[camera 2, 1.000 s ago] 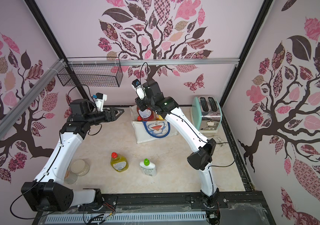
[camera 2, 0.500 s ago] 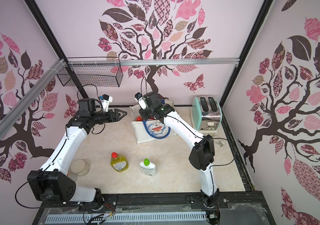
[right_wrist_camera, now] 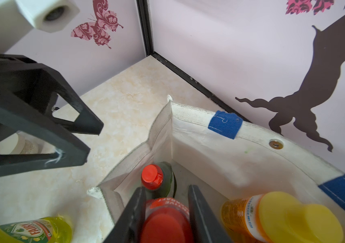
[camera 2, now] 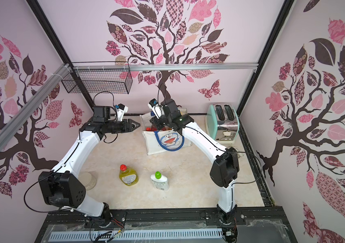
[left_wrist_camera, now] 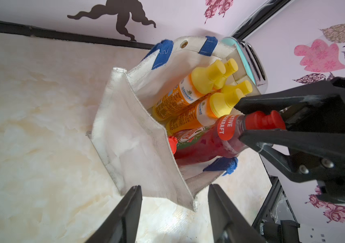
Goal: Pack dish soap into the shopping bag
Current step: Place the bottle of dish soap in the shopping bag.
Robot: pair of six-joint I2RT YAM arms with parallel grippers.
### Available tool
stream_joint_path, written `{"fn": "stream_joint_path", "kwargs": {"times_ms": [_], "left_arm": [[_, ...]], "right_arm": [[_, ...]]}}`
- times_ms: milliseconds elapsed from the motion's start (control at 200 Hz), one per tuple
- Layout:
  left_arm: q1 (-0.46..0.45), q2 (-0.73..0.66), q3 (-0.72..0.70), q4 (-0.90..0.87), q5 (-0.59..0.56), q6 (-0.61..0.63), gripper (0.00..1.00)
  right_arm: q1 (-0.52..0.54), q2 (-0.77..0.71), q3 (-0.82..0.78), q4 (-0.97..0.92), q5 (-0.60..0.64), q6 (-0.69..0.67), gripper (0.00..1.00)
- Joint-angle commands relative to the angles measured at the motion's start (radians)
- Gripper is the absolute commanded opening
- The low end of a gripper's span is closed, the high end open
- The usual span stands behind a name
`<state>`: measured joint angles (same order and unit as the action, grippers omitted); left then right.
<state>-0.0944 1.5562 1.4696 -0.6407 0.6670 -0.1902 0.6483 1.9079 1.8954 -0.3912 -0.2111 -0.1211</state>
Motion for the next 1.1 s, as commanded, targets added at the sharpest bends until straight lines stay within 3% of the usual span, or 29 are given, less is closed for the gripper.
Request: {"fn": "stream_joint_path", "kwargs": {"times_ms": [0, 215, 490, 665, 790, 1095], "left_arm": [[-0.03, 0.016, 0.037, -0.017, -0.025, 0.035, 0.55], [-0.09, 0.092, 0.102, -0.073, -0.079, 0.079, 0.48], [-0.095, 0.125, 0.128, -0.119, -0.122, 0.103, 0.36], [-0.096, 0.115, 0.127, -0.118, -0.116, 0.099, 0.21], [-0.096, 0.112, 0.129, -0.126, -0.122, 0.103, 0.0], [-0.101, 0.078, 0.123, -0.108, -0.111, 0.082, 0.0]], "right_arm": [[0.007, -0.062, -0.01, 0.143, -0.078, 0.04, 0.0], [0.004, -0.079, -0.085, 0.196, -0.092, 0.042, 0.0], [-0.002, -0.081, -0.17, 0.311, -0.157, 0.065, 0.0], [-0.005, -0.044, -0.15, 0.317, -0.212, 0.061, 0.0], [-0.005, -0.008, -0.099, 0.263, -0.239, 0.048, 0.0], [-0.005, 0.032, -0.082, 0.226, -0.27, 0.03, 0.0]]}}
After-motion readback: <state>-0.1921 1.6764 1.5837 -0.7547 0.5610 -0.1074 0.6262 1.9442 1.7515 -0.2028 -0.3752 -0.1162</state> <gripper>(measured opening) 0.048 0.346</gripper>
